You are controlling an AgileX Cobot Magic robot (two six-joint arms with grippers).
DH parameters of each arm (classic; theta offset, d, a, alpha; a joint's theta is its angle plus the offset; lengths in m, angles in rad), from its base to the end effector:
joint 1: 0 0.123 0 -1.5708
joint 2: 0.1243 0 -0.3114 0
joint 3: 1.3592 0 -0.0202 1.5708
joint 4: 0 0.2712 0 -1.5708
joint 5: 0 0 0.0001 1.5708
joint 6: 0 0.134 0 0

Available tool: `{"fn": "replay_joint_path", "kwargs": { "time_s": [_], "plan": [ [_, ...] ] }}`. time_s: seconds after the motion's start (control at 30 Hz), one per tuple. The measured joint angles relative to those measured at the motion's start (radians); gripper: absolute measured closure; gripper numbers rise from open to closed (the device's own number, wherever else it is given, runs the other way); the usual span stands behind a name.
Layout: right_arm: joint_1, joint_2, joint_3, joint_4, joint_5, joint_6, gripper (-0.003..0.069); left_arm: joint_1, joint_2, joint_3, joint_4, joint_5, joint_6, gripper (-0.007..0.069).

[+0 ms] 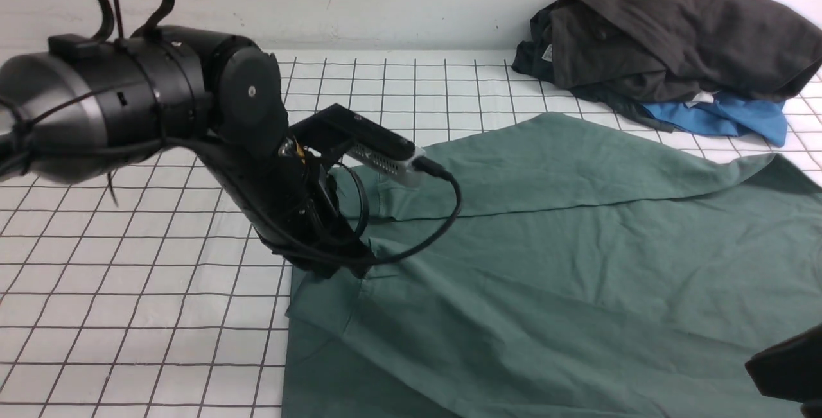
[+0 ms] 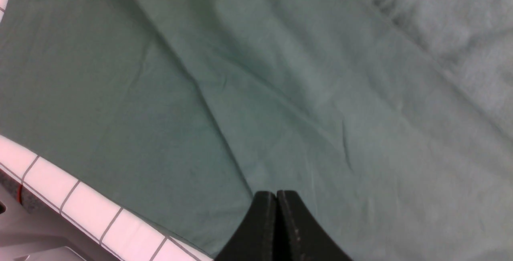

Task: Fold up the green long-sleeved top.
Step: Use the left arm to drag and place the cuff at the centered position on the left edge of the fabric, then use the left arm to clamp the cuff farthest from it

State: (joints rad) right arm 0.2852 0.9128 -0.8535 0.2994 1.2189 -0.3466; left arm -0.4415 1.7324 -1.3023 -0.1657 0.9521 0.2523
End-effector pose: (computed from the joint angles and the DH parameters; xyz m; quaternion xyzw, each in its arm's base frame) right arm 0.1446 0.0811 0.3000 -0.2788 0.9305 0.1414 0.1911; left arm 0.3421 -0.1816 0.2221 0.2996 0.9413 -0.0860 0.1295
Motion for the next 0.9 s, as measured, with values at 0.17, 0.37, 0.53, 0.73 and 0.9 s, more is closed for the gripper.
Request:
{"fn": "replay_joint_path", "kwargs": {
  "time_s": [0.17, 0.37, 0.53, 0.73, 0.9],
  "plan": [
    [0.000, 0.000, 0.000, -0.015, 0.000, 0.000, 0.0673, 0.045, 0.116, -0.061, 0.000, 0.026, 0.001, 0.0587],
    [0.000, 0.004, -0.004, -0.121, -0.008, 0.086, 0.0673, 0.061, 0.182, -0.078, 0.001, 0.008, -0.006, 0.0409],
    [0.000, 0.051, -0.053, -0.247, -0.023, 0.204, 0.0673, 0.066, 0.197, -0.177, 0.001, 0.009, -0.037, 0.0205],
    [0.000, 0.164, -0.155, -0.299, -0.048, 0.255, 0.0673, 0.106, 0.274, -0.368, -0.005, 0.011, -0.085, 0.0117],
    [0.000, 0.228, -0.190, -0.276, -0.075, 0.255, 0.0673, 0.135, 0.404, -0.486, -0.008, -0.015, -0.109, 0.0114]
  ]
}}
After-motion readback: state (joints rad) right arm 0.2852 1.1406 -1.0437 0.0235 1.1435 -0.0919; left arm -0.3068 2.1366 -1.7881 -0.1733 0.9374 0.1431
